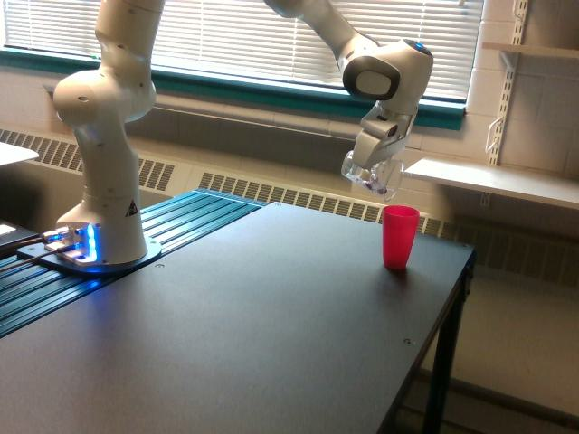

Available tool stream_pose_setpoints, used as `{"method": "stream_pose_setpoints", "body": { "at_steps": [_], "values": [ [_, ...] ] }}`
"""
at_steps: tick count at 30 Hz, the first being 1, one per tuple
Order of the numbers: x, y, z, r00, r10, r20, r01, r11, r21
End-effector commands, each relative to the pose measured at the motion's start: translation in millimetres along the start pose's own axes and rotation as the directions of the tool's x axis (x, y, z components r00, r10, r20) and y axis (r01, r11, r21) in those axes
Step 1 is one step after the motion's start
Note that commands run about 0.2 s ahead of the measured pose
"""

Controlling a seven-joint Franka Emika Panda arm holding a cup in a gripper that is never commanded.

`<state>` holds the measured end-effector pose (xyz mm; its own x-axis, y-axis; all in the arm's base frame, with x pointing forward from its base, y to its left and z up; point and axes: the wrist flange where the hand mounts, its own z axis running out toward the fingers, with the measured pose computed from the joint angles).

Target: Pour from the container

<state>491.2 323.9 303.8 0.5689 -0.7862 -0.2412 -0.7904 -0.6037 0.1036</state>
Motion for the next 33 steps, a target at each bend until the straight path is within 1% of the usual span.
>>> {"method": "stream_pose_setpoints", "body": {
  "at_steps": [1, 2, 4, 10, 12, 16, 20, 26, 29, 32, 33],
  "values": [
    [7.7, -1.8, -3.1, 0.999, 0.039, 0.024, -0.039, 0.999, -0.012],
    [18.1, -0.4, -10.6, 0.998, 0.028, 0.05, -0.027, 1.0, -0.015],
    [20.2, -0.7, -15.0, 0.998, 0.033, 0.053, -0.032, 0.999, -0.015],
    [23.7, -1.6, -17.6, 0.998, 0.041, 0.053, -0.04, 0.999, -0.014],
    [24.4, -1.9, -18.4, 0.998, 0.041, 0.05, -0.04, 0.999, -0.015],
    [26.6, -1.9, -17.6, 0.997, 0.05, 0.061, -0.049, 0.999, -0.016],
    [26.7, -1.6, -15.8, 0.997, 0.054, 0.063, -0.053, 0.998, -0.021],
    [24.0, -2.1, -12.4, 0.997, 0.045, 0.064, -0.044, 0.999, -0.023],
    [22.9, -2.6, -12.4, 0.998, 0.047, 0.048, -0.046, 0.999, -0.018],
    [21.5, -2.6, -13.5, 0.999, 0.041, 0.021, -0.041, 0.999, -0.015],
    [22.0, -2.4, -13.8, 0.999, 0.045, 0.022, -0.045, 0.999, -0.013]
  ]
}}
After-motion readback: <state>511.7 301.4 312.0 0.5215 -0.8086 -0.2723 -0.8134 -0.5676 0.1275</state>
